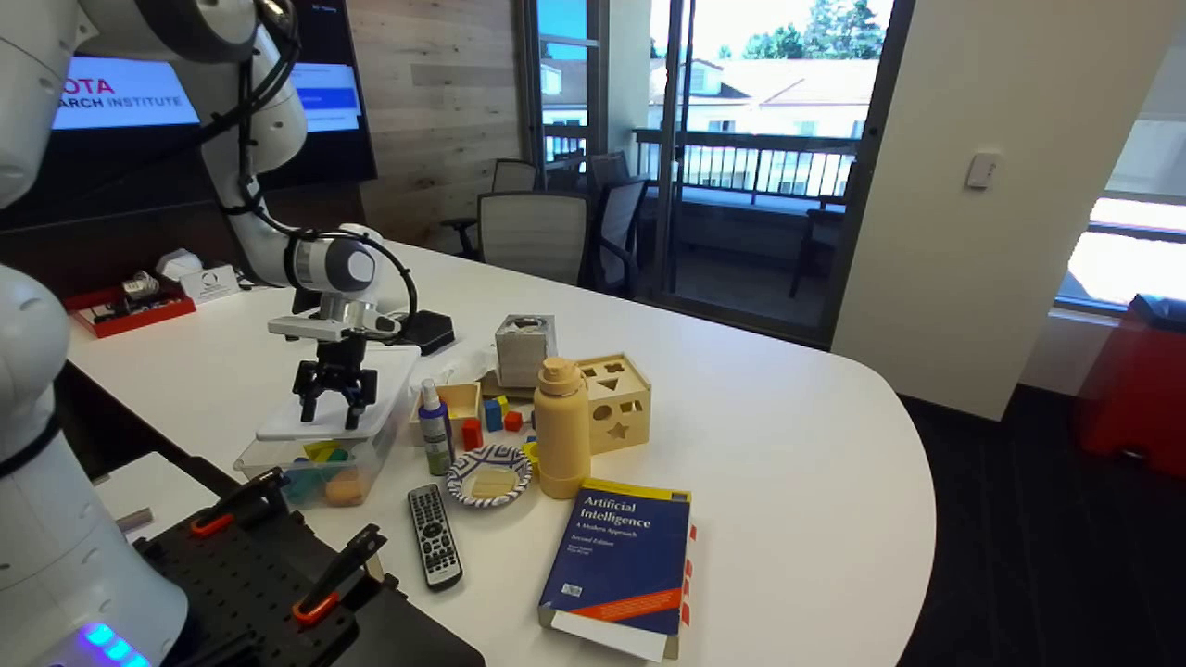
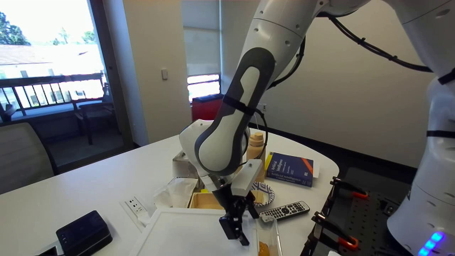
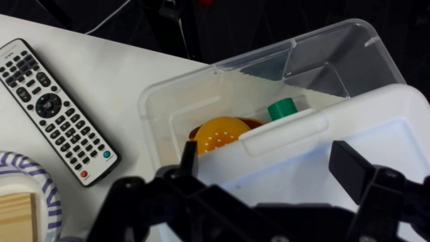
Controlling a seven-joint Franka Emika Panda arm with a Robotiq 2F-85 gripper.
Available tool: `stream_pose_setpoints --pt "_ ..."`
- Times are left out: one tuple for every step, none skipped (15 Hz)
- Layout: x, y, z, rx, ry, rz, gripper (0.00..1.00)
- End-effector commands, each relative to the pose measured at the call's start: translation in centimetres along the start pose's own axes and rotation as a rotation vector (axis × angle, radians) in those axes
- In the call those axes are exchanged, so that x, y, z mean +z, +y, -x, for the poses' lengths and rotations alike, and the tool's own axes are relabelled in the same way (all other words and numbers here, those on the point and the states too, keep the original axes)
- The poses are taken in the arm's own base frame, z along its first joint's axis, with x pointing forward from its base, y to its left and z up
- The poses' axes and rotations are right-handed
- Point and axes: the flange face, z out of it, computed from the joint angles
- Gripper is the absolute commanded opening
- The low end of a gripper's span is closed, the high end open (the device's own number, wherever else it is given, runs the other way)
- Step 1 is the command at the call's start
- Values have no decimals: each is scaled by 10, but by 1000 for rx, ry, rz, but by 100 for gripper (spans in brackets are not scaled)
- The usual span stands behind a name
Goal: Slide the lid of the box to the left
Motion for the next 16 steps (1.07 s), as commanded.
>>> stream_pose_setpoints --pt "0 4 2 32 -31 12 100" --pt "1 4 2 34 -35 13 100" --pt "2 4 2 36 -35 13 100" --pt "3 4 1 39 -29 14 100" --pt "6 3 0 42 -26 19 100" --pt "7 2 0 50 -27 26 100" --pt "7 2 0 61 -29 31 100" --pt "8 2 0 68 -31 35 100" --pt "8 3 0 79 -35 37 100" --pt "9 3 1 85 -37 39 100" --pt "9 4 1 93 -40 41 100" --pt "10 4 2 95 -46 43 100" --pt "10 5 3 103 -48 45 100" --pt "12 6 3 112 -55 50 100" --pt "13 6 4 115 -61 54 100" --pt "15 6 4 117 -73 57 100"
